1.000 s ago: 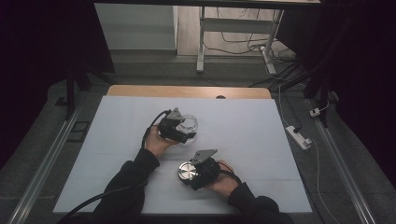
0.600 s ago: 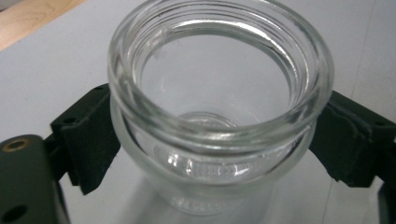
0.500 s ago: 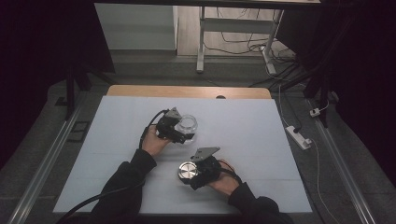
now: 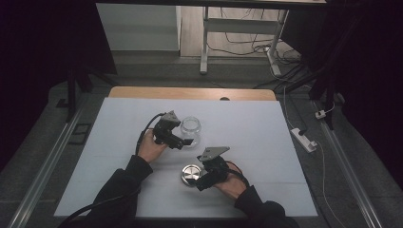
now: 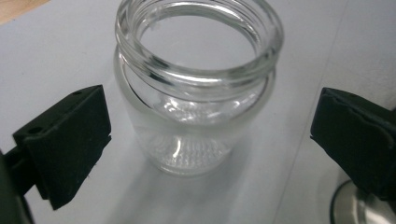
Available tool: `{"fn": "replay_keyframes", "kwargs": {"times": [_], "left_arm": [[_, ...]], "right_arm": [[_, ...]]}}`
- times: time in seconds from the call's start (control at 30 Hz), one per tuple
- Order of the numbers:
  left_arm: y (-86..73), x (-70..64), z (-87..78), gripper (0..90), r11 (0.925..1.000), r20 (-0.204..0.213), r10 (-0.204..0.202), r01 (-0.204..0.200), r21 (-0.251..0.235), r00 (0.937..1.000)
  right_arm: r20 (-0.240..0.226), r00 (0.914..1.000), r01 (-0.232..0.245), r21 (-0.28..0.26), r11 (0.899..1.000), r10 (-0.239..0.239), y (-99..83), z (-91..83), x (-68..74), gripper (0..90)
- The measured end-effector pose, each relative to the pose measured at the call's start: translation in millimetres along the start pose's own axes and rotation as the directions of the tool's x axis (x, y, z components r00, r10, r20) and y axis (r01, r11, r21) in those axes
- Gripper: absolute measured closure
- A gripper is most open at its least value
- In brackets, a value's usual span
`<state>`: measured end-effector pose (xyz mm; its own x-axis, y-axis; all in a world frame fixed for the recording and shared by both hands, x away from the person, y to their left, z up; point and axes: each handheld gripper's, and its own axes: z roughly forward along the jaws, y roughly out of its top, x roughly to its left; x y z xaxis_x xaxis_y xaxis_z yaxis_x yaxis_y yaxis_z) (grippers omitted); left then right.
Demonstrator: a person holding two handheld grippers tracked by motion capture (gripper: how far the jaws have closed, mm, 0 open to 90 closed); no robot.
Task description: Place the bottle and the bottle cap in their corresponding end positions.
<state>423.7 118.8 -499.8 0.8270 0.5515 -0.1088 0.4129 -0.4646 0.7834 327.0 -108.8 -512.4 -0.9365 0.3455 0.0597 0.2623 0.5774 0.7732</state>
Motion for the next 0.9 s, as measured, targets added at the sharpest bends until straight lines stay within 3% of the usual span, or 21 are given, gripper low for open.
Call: {"fn": "replay_keyframes", "kwargs": {"times": [0.47,0.63,0.9], "left_arm": [[-19.7,-11.6,-16.2,0.0,0.9988,0.036,-0.003,0.001,0.049,0.9993],[-26.6,-15.4,-25.3,0.0,0.9992,0.091,-0.031,0.029,0.029,0.9954],[-33.7,-25.8,-33.1,0.0,0.9992,0.102,-0.025,0.021,0.035,0.9945]], "right_arm": [[0.01,0.9993,-0.036,0.004,0.999,0.036,2.2,-6.6,-1.3,1.4],[0.022,0.999,-0.038,-0.007,0.999,0.038,1.5,-11.1,-1.7,1.1],[0.054,0.9965,-0.063,-0.011,0.998,0.063,-1.4,-18.8,-4.4,1.1]]}}
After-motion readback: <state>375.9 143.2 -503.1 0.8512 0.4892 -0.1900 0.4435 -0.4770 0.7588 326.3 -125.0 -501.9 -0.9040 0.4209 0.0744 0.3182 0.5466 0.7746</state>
